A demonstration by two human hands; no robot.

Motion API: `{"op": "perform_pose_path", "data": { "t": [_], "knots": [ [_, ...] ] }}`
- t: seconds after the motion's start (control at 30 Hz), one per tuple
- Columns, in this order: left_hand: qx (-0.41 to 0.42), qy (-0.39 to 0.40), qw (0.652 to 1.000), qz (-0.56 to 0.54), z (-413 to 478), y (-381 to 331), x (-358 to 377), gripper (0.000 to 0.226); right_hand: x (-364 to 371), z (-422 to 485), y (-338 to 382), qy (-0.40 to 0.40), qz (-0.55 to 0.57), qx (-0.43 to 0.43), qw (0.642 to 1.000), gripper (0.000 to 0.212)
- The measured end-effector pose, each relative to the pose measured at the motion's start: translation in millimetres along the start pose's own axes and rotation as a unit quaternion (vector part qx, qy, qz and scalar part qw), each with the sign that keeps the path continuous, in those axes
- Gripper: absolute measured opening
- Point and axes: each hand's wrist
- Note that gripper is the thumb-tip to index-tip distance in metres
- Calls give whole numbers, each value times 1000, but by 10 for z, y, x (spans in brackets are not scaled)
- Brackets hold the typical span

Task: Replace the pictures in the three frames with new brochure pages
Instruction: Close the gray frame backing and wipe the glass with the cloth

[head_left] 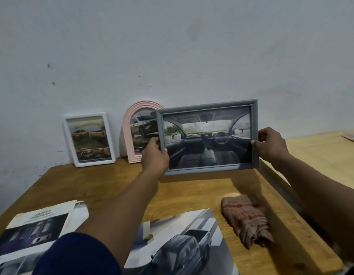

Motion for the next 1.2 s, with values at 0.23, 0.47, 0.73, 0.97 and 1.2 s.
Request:
{"op": "perform_pose_path", "data": {
  "t": [0.23,0.47,0.73,0.97,1.2],
  "knots": [
    [14,46,998,44,367,-82,773,63,146,643,-232,-20,-15,3,1000,31],
    [12,54,998,35,746,-114,1233,81,382,1195,-312,4,-21,7,1000,34],
    [12,62,998,18,902,66,1500,98,656,1487,-360,38,-23,-6,999,33],
    [79,78,990,88,742,139,1554,97,743,1518,-313,71,-41,-8,997,31],
    [127,97,974,159,662,182,1404,96,662,1372,-255,66,-49,-8,997,48]
  ]
}}
Point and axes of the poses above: each hand's wrist, its own z-axis towards the middle knuckle, its own x-axis out of the palm, y = z × x, and after that the axes turned 7 degrees about x, right-handed
